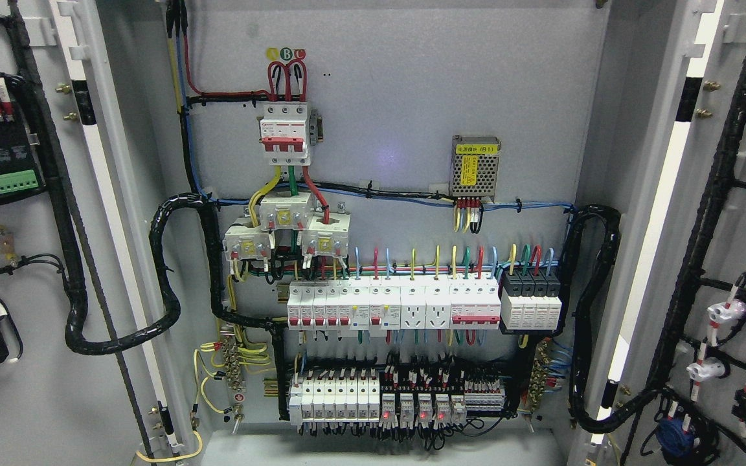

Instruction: Open door with both hands

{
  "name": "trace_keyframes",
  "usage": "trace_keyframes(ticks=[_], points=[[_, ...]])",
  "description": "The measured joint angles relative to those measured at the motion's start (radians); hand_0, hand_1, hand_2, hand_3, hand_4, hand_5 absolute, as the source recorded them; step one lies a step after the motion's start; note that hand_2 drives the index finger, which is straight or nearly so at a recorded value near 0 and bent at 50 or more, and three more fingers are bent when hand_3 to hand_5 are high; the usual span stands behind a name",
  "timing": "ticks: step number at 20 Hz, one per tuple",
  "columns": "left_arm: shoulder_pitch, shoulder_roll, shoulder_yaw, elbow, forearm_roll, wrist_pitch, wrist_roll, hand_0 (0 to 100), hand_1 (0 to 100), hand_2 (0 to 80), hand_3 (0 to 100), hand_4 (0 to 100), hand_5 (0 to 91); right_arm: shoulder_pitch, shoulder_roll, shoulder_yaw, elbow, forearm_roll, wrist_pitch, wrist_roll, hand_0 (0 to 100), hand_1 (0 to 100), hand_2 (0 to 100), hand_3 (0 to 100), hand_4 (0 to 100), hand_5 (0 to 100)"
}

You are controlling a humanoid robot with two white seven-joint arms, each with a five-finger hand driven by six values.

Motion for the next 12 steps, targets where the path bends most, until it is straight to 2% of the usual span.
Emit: trace_keyframes(ticks=[3,7,12], points=[[-0.018,-0.039,-0.019,0.100,-0.074,0.051,0.001,0,0,0.0,0,0,0.0,-0.035,0.013,0.003,0.076,0.038,0.091,-0.046,0,0,0,0,0,0],[-0.042,-0.092,-0.041,0.231,-0.131,0.082,0.003,0,0,0.0,0,0,0.0,-0.060,0.027,0.006,0.154,0.095,0.148,-0.124,0,0,0,0,0,0],[-0.082,-0.150,-0.059,0.391,-0.163,0.156,0.007,0,0,0.0,0,0,0.0,-0.075,0.046,0.008,0.230,0.142,0.187,-0.157,0,0,0,0,0,0]])
